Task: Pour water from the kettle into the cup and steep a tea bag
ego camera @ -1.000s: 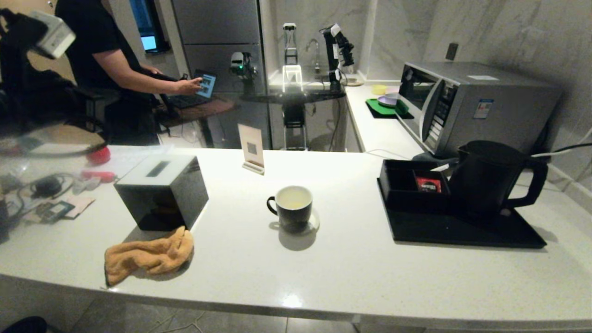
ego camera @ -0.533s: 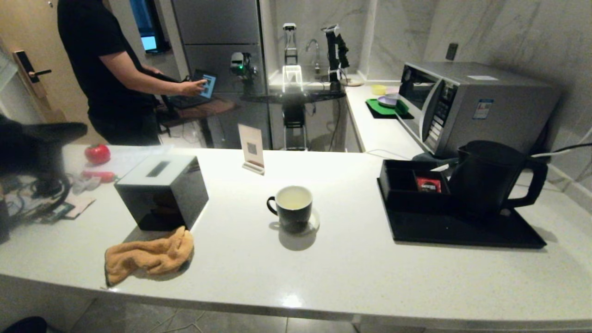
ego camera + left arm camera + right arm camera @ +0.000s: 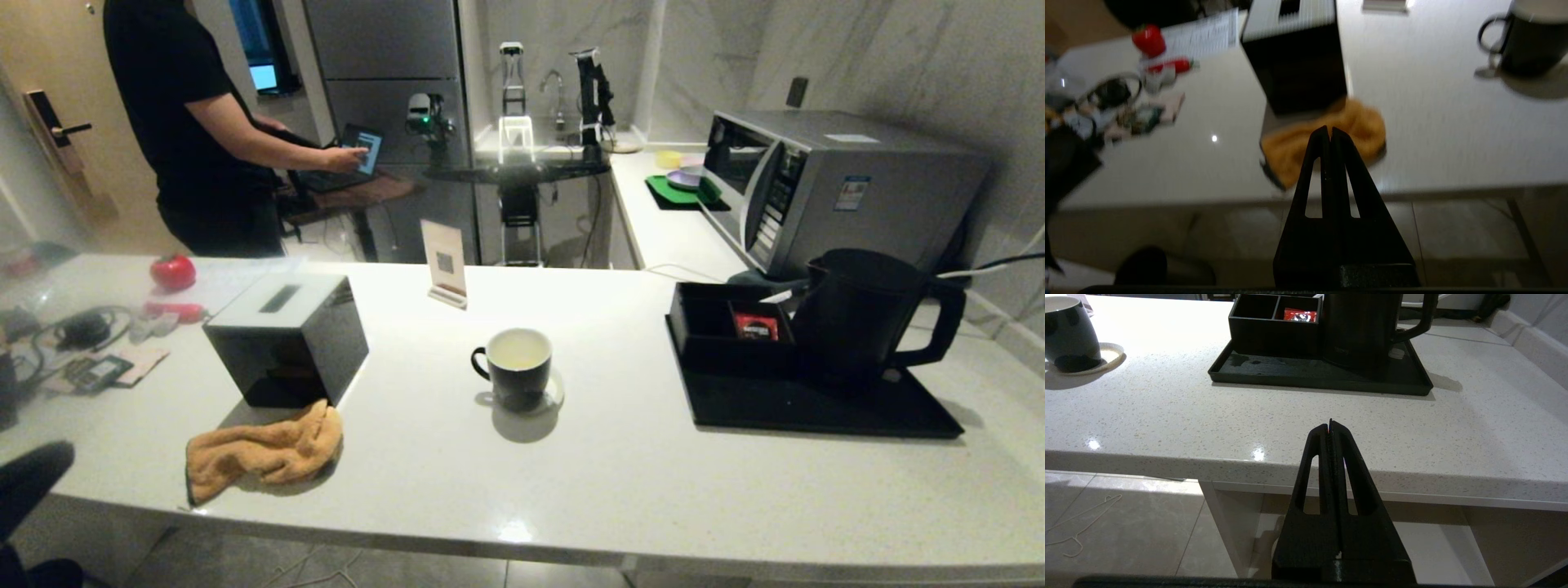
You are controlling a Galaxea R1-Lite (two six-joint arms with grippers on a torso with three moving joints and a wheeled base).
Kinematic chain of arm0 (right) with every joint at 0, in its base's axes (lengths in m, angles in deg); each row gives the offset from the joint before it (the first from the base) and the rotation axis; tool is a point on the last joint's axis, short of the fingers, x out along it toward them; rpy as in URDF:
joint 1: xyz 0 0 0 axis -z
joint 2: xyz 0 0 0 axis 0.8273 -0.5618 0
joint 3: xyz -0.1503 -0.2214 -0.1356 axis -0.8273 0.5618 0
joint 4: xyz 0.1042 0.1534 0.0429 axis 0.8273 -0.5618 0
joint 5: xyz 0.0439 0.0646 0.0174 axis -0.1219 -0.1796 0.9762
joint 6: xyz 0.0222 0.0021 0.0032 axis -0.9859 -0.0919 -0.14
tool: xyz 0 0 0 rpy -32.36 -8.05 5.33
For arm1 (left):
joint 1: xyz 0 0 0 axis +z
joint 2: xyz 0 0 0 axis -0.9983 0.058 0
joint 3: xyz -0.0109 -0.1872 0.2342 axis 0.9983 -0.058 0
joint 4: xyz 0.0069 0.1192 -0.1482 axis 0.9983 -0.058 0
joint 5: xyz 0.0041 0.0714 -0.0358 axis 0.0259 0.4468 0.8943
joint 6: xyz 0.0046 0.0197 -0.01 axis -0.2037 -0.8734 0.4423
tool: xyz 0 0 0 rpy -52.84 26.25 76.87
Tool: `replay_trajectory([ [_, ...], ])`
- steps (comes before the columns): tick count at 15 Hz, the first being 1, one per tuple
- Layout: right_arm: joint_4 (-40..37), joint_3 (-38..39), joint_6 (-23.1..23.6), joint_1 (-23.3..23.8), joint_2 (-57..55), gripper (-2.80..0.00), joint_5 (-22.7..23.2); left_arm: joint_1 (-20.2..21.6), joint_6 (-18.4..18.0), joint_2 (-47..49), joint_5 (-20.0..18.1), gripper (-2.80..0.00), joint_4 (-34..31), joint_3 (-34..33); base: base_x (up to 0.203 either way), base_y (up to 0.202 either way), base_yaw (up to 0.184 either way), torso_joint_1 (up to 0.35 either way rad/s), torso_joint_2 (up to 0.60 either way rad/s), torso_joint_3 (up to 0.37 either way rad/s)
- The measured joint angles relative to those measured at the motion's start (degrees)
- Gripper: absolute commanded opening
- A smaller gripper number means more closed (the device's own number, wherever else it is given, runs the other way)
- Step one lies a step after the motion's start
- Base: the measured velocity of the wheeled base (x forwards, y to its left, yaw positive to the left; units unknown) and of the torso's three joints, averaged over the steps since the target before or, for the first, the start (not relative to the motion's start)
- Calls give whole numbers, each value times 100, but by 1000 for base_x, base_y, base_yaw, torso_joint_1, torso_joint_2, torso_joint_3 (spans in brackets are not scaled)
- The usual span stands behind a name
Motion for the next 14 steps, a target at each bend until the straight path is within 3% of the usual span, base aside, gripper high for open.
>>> replay_trajectory([
  [5, 0, 0, 2, 0, 0, -280, 0, -224, 325, -1464, 444, -280, -76, -1549, 0, 0, 0, 0, 0, 0],
  [8, 0, 0, 2, 0, 0, -280, 0, -284, 401, -1944, 535, -280, -622, -1739, 0, 0, 0, 0, 0, 0],
  [14, 0, 0, 2, 0, 0, -280, 0, -319, 451, -2041, 376, -280, -664, -1769, 0, 0, 0, 0, 0, 0],
])
